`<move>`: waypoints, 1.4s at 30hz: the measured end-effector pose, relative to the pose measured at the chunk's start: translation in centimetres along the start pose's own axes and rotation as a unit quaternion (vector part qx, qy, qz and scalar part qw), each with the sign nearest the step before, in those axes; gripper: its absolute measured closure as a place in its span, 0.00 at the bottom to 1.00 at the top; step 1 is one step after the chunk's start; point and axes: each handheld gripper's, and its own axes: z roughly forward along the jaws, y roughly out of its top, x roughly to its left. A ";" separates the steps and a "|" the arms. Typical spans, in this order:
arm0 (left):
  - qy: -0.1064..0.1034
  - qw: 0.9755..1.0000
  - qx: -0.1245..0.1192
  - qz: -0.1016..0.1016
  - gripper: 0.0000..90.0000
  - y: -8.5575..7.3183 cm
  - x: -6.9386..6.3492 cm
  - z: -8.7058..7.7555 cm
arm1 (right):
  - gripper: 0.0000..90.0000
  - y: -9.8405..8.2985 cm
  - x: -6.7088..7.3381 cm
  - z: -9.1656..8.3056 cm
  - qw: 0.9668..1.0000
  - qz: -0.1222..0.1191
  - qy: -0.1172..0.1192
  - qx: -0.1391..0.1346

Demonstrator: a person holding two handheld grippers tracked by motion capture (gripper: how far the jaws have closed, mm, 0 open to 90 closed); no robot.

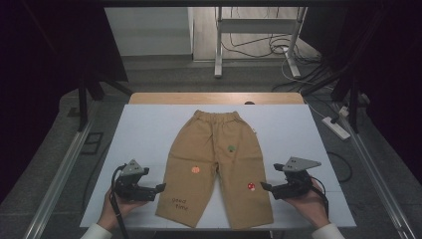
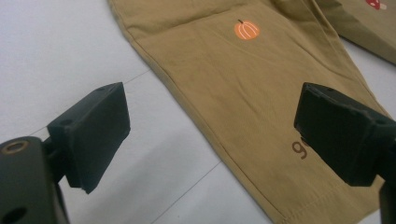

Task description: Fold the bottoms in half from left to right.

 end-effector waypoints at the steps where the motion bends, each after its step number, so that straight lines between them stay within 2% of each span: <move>1: -0.001 1.000 0.003 0.001 0.12 0.0 0.0 0.1 | 0.18 0.0 0.0 0.0 1.000 0.001 -0.001 0.001; 9: -0.001 1.000 0.007 0.007 0.12 0.0 -0.2 0.4 | 0.18 -0.1 0.1 0.2 1.000 -0.002 -0.001 0.004; 24: -0.004 1.000 0.009 0.005 0.12 0.0 -0.1 0.5 | 0.18 0.1 0.3 0.4 1.000 -0.008 -0.001 0.006; 29: -0.006 1.000 0.010 0.003 0.12 0.1 0.0 0.7 | 0.18 0.6 0.8 0.6 1.000 -0.013 0.000 0.003; 32: -0.005 1.000 0.011 0.003 0.12 0.1 0.1 0.7 | 0.19 0.8 1.2 0.9 1.000 -0.019 -0.004 0.009; 42: -0.004 1.000 0.011 0.001 0.12 0.1 0.2 0.7 | 0.19 1.5 2.1 2.1 1.000 -0.024 0.004 0.018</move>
